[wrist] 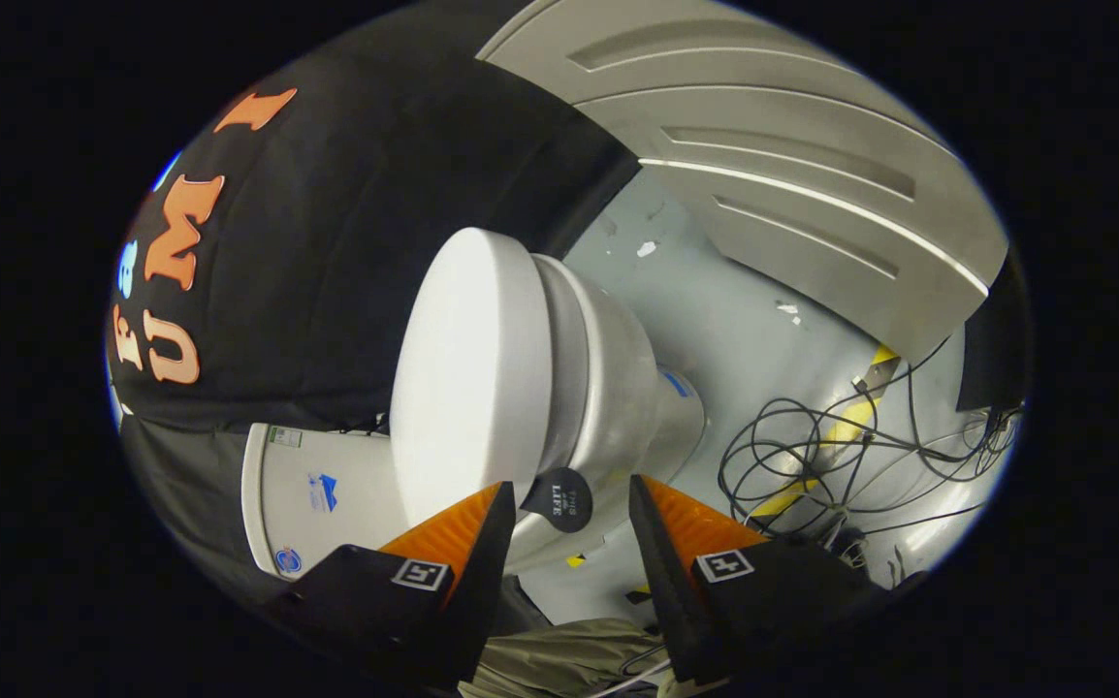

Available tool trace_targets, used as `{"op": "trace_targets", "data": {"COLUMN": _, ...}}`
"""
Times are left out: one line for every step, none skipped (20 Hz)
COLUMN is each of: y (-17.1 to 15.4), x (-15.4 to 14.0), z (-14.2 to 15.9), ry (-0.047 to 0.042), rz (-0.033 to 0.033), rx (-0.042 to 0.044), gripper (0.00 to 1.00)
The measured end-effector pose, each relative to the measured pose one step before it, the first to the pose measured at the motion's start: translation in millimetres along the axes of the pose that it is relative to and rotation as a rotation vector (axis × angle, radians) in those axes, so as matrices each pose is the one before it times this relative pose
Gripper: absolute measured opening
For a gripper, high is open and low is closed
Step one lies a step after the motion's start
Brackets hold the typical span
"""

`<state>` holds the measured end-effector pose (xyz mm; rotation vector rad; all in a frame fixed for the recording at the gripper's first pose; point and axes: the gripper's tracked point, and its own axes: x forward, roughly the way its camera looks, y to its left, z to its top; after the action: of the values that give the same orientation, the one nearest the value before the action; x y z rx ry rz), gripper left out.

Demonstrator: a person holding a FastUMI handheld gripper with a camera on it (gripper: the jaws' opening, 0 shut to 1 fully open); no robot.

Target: Open the toilet lid.

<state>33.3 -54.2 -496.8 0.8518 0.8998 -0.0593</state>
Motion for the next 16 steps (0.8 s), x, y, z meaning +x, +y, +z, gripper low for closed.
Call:
{"op": "trace_targets", "data": {"y": -1.43, "x": 5.33, "z": -3.37, "ry": 0.01724, "rz": 0.00864, "rx": 0.02126, "gripper": 0.78}}
{"op": "trace_targets", "data": {"y": 0.47, "x": 5.69, "z": -2.19, "ry": 0.00926, "rz": 0.01671, "rx": 0.02196, "gripper": 0.78}}
{"op": "trace_targets", "data": {"y": 1.33, "x": 4.70, "z": -0.80, "ry": 0.00704, "rz": 0.02086, "rx": 0.01970, "gripper": 0.78}}
{"op": "trace_targets", "data": {"y": 2.51, "x": 4.72, "z": -1.08, "ry": 0.00628, "rz": 0.01915, "rx": 0.01540, "gripper": 0.75}}
{"op": "trace_targets", "data": {"y": 3.09, "x": 3.63, "z": -2.36, "ry": 0.00899, "rz": 0.02186, "rx": 0.00923, "gripper": 0.70}}
{"op": "trace_targets", "data": {"y": 0.36, "x": 4.83, "z": -2.38, "ry": 0.01141, "rz": 0.01123, "rx": 0.00267, "gripper": 0.70}}
{"op": "trace_targets", "data": {"y": -3.42, "x": 1.98, "z": 0.49, "ry": 0.00354, "rz": -0.00322, "rx": 0.00824, "gripper": 0.58}}
{"op": "trace_targets", "data": {"y": 2.63, "x": 2.72, "z": 0.29, "ry": -0.00179, "rz": 0.01835, "rx": 0.02044, "gripper": 0.45}}
{"op": "trace_targets", "data": {"y": 0.07, "x": 0.80, "z": -0.02, "ry": 0.00092, "rz": 0.00292, "rx": 0.00715, "gripper": 0.33}}
{"op": "trace_targets", "data": {"y": 1.70, "x": -7.81, "z": 1.44, "ry": -0.00579, "rz": 0.01389, "rx": 0.02138, "gripper": 0.33}}
{"op": "trace_targets", "data": {"y": 3.01, "x": 2.40, "z": -2.18, "ry": -0.00381, "rz": 0.02118, "rx": 0.02371, "gripper": 0.27}}
{"op": "trace_targets", "data": {"y": 3.48, "x": -0.40, "z": 3.32, "ry": -0.00554, "rz": 0.02687, "rx": 0.02570, "gripper": 0.21}}
{"op": "trace_targets", "data": {"y": 4.16, "x": -3.50, "z": -3.12, "ry": -0.00497, "rz": 0.01257, "rx": 0.01148, "gripper": 0.13}}
{"op": "trace_targets", "data": {"y": 0.84, "x": 2.37, "z": 0.01, "ry": -0.01063, "rz": -0.00567, "rx": -0.00805, "gripper": 0.08}}
{"op": "trace_targets", "data": {"y": 0.40, "x": -4.53, "z": -2.28, "ry": -0.01279, "rz": -0.02536, "rx": -0.01908, "gripper": 0.08}}
{"op": "trace_targets", "data": {"y": 1.22, "x": -0.23, "z": -2.04, "ry": 0.00052, "rz": -0.02880, "rx": -0.02797, "gripper": 0.08}}
